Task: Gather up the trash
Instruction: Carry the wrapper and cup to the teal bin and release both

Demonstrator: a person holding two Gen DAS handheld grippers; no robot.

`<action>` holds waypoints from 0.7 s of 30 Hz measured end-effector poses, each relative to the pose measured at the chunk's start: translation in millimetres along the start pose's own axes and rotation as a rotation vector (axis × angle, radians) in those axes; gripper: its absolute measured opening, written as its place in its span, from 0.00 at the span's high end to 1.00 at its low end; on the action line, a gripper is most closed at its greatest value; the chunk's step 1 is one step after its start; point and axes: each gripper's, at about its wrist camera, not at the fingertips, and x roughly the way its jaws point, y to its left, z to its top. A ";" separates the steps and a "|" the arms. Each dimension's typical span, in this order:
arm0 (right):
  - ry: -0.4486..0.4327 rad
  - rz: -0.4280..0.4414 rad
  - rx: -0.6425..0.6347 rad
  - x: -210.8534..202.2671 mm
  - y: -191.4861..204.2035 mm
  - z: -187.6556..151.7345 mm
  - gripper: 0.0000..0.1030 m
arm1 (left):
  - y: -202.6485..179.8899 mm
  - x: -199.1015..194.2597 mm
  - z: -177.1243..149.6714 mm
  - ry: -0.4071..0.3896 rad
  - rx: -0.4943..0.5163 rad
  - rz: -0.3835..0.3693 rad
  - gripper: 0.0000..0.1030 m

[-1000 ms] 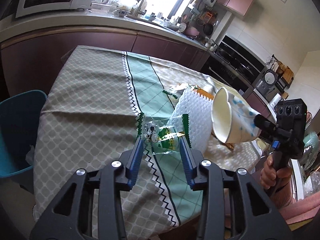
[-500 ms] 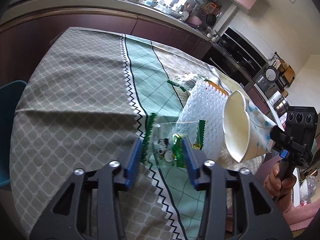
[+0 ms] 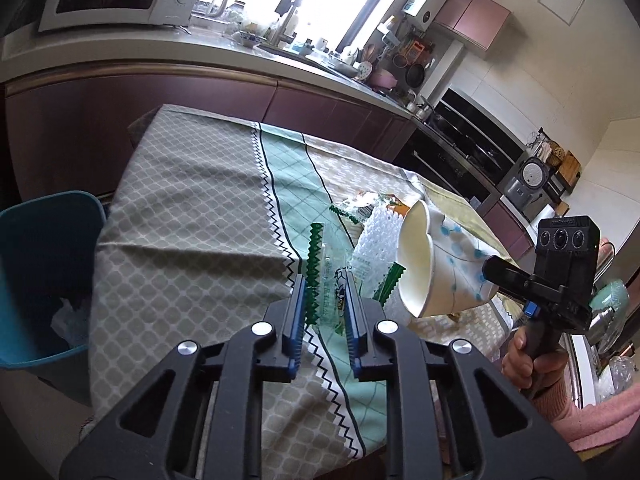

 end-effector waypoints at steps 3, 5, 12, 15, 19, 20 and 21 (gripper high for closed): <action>0.004 0.001 -0.021 5.4 7.4 2.6 0.52 | 8.3 -27.5 1.5 -0.045 -0.008 0.037 0.82; 0.006 0.010 -0.026 10.6 11.8 5.3 0.52 | 15.3 -44.4 2.4 -0.070 -0.016 0.068 0.82; 0.049 0.056 -0.070 44.1 33.0 11.7 0.52 | 44.1 -92.7 0.0 -0.133 -0.054 0.185 0.82; 0.082 0.087 -0.092 66.4 44.6 14.0 0.52 | 60.6 -109.1 -0.5 -0.151 -0.065 0.239 0.82; 0.136 0.129 -0.117 101.6 60.4 17.4 0.52 | 80.6 -125.9 -0.9 -0.168 -0.082 0.320 0.82; 0.149 0.134 -0.124 110.3 65.2 18.6 0.52 | 85.5 -129.5 -1.4 -0.169 -0.089 0.337 0.82; 0.161 0.140 -0.130 119.1 69.4 19.6 0.52 | 90.5 -131.7 -1.2 -0.168 -0.096 0.346 0.82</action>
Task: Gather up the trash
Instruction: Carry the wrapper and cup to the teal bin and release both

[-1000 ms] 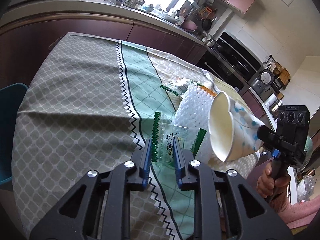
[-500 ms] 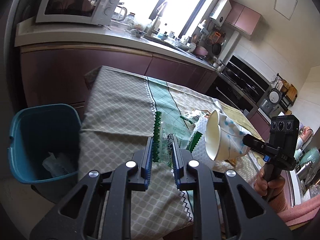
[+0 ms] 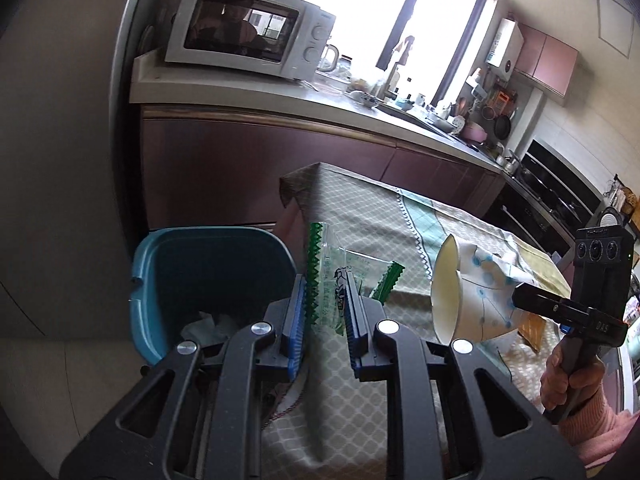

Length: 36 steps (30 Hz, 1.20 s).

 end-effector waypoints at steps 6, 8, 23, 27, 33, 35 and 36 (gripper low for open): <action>0.065 0.014 -0.031 48.7 15.2 15.3 0.52 | 22.6 0.4 -0.2 0.000 -0.025 0.073 0.81; 0.082 0.008 -0.035 64.0 17.6 18.8 0.52 | 29.2 3.8 -0.7 0.006 -0.033 0.094 0.81; 0.195 -0.068 -0.045 150.7 18.9 35.3 0.52 | 63.9 42.4 -0.3 0.049 -0.054 0.202 0.79; 0.219 -0.084 -0.046 164.8 18.0 37.3 0.52 | 63.9 51.5 -1.2 0.058 -0.045 0.222 0.78; 0.263 -0.109 -0.046 183.9 14.9 37.9 0.52 | 68.3 67.3 -2.1 0.080 -0.049 0.243 0.77; 0.273 -0.114 -0.042 190.0 13.5 38.3 0.52 | 70.3 73.7 -1.9 0.090 -0.052 0.246 0.76; 0.278 -0.118 -0.038 190.0 13.4 36.6 0.52 | 70.3 75.5 -3.3 0.095 -0.053 0.247 0.76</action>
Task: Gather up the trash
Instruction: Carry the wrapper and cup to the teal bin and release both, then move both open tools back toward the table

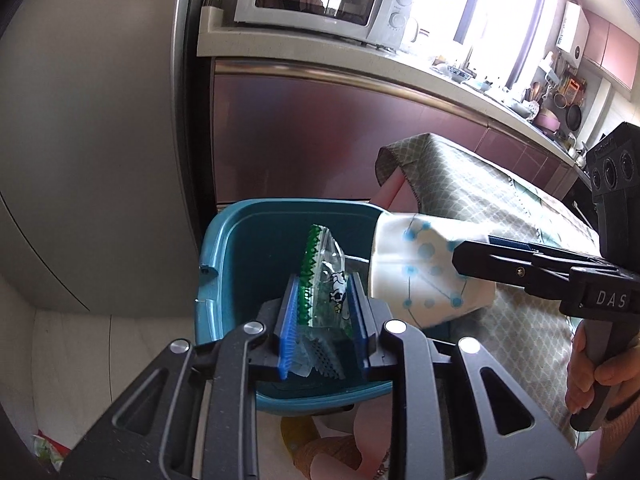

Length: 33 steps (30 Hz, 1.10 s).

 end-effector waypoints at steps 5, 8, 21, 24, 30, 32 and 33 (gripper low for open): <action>0.014 -0.005 0.012 9.6 -1.3 3.6 0.51 | -1.6 18.4 1.2 0.030 0.000 0.009 0.74; 0.025 -0.006 0.017 15.9 -1.8 4.9 0.51 | -2.9 30.6 0.8 0.052 -0.007 0.003 0.74; -0.027 0.029 0.057 -12.4 -12.8 -7.3 0.51 | -8.1 37.9 -4.4 0.047 -0.039 -0.033 0.69; -0.057 0.048 0.037 -33.4 -8.6 -14.4 0.51 | -17.6 23.4 -3.7 0.013 -0.022 -0.062 0.66; -0.147 0.051 -0.021 -95.7 -3.6 -33.2 0.51 | -59.9 -10.6 -1.7 -0.058 0.060 -0.183 0.61; -0.189 0.029 -0.034 -121.0 -6.3 -45.4 0.51 | -81.3 -19.1 -2.7 -0.070 0.100 -0.240 0.59; -0.210 0.018 -0.033 -133.7 -9.4 -52.6 0.51 | -92.6 -22.7 -3.8 -0.070 0.120 -0.272 0.58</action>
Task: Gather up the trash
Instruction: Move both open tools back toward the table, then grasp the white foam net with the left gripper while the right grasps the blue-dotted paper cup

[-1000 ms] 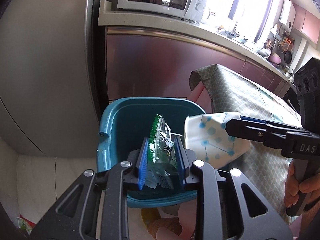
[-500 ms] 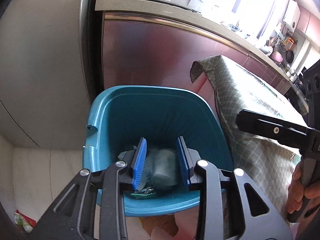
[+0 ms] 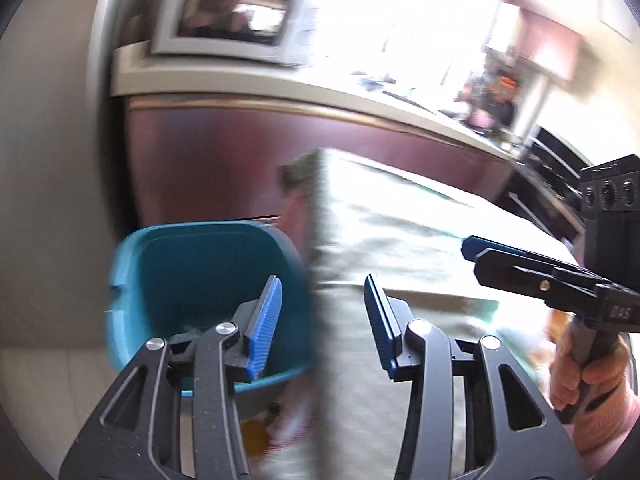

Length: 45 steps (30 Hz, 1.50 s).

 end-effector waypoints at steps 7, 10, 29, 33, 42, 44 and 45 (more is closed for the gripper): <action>-0.108 -0.156 0.071 -92.4 -36.7 -42.4 0.51 | -89.5 24.3 -5.1 0.061 0.143 -0.202 0.51; -0.146 -0.251 0.126 -132.6 -55.8 -62.6 0.51 | -119.8 42.3 -10.8 0.110 0.173 -0.260 0.50; -0.316 -0.425 0.535 -256.7 -191.4 -144.6 0.47 | -183.4 120.7 -22.8 0.286 0.193 -0.305 0.40; -0.316 -0.385 0.543 -249.1 -199.2 -142.9 0.47 | -185.7 126.6 -25.4 0.311 0.192 -0.316 0.39; -0.317 -0.327 0.544 -242.3 -202.6 -140.8 0.66 | -200.8 132.1 -33.4 0.356 0.244 -0.356 0.40; -0.313 -0.320 0.544 -241.0 -203.1 -141.1 0.74 | -202.5 133.0 -34.7 0.371 0.242 -0.373 0.46; -0.311 -0.318 0.545 -240.2 -203.5 -141.6 0.77 | -203.4 133.3 -35.4 0.376 0.241 -0.374 0.51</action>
